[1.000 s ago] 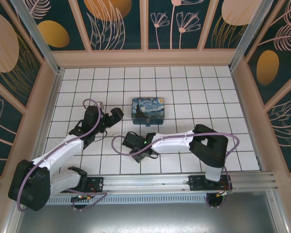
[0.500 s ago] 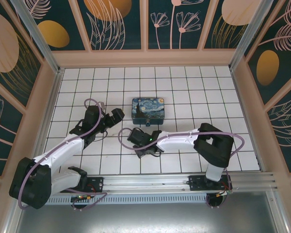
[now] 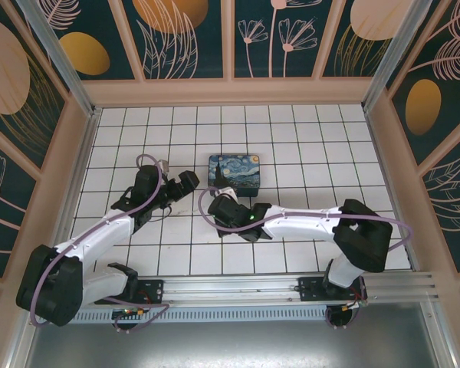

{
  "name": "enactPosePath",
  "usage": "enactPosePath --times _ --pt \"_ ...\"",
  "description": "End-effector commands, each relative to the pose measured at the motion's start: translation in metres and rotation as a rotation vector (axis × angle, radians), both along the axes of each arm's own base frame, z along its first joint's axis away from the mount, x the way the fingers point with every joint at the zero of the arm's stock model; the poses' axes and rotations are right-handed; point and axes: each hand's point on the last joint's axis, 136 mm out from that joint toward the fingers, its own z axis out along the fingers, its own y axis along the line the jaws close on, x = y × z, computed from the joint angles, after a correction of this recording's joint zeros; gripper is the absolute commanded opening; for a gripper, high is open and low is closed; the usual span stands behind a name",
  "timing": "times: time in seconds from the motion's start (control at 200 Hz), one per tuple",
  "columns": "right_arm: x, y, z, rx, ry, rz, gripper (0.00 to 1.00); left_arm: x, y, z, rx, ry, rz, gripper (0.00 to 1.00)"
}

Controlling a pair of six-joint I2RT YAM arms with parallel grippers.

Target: Unlock a padlock with a key

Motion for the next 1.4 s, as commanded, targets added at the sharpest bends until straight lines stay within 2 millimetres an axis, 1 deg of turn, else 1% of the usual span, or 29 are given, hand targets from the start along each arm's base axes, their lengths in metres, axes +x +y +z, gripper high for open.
enactPosePath --times 0.0,0.135,0.225,0.38,0.565,0.736,0.901,1.006,1.076,1.126,1.161,1.211,1.216,1.221,1.226,1.236,1.276,1.316,1.396 --pt "0.009 -0.005 0.007 0.048 -0.025 -0.078 0.00 0.007 -0.010 0.019 -0.032 -0.052 -0.044 0.99" --pt "0.015 -0.004 0.014 0.059 -0.046 -0.103 0.00 0.005 -0.016 0.020 -0.065 -0.041 -0.070 0.99" --pt "0.022 -0.002 0.026 0.078 -0.072 -0.116 0.00 0.006 -0.021 0.021 -0.090 -0.032 -0.083 0.99" --pt "0.039 -0.003 0.053 0.124 -0.114 -0.128 0.00 0.009 -0.025 0.022 -0.117 -0.029 -0.088 0.99" --pt "0.057 -0.010 0.080 0.199 -0.125 -0.145 0.00 0.006 -0.030 0.028 -0.115 -0.085 -0.145 0.99" --pt "0.074 -0.019 0.095 0.255 -0.130 -0.180 0.00 0.000 -0.034 0.029 -0.119 -0.140 -0.200 0.99" --pt "0.083 -0.022 0.110 0.311 -0.138 -0.196 0.00 -0.006 -0.043 0.026 -0.156 -0.132 -0.254 0.98" --pt "0.081 -0.023 0.106 0.309 -0.126 -0.193 0.00 -0.006 -0.042 0.025 -0.149 -0.130 -0.251 0.99" --pt "0.076 -0.023 0.097 0.301 -0.103 -0.185 0.00 -0.005 -0.039 0.026 -0.139 -0.126 -0.236 0.99" --pt "0.072 -0.026 0.086 0.287 -0.081 -0.181 0.00 -0.004 -0.035 0.022 -0.118 -0.108 -0.210 0.99" --pt "0.070 -0.029 0.079 0.272 -0.067 -0.189 0.07 -0.001 -0.031 0.019 -0.098 -0.093 -0.184 0.99" --pt "0.066 -0.035 0.067 0.251 -0.048 -0.195 0.22 0.000 -0.027 0.012 -0.073 -0.062 -0.159 0.99" --pt "0.065 -0.036 0.064 0.246 -0.044 -0.196 0.26 0.001 -0.026 0.011 -0.071 -0.061 -0.157 0.98" --pt "0.065 -0.036 0.064 0.246 -0.044 -0.196 0.26 0.000 -0.026 0.011 -0.070 -0.058 -0.156 0.98" --pt "0.064 -0.037 0.061 0.240 -0.039 -0.198 0.29 0.000 -0.026 0.010 -0.068 -0.056 -0.155 0.99" --pt "0.064 -0.039 0.058 0.236 -0.036 -0.201 0.32 0.000 -0.026 0.009 -0.066 -0.051 -0.152 0.99" --pt "0.061 -0.044 0.049 0.223 -0.025 -0.211 0.41 0.000 -0.025 0.006 -0.066 -0.038 -0.144 0.99" --pt "0.059 -0.049 0.039 0.211 -0.009 -0.219 0.45 0.000 -0.025 0.004 -0.069 -0.032 -0.138 0.99" --pt "0.056 -0.055 0.024 0.202 0.013 -0.233 0.46 0.000 -0.024 0.004 -0.077 -0.030 -0.132 0.99"
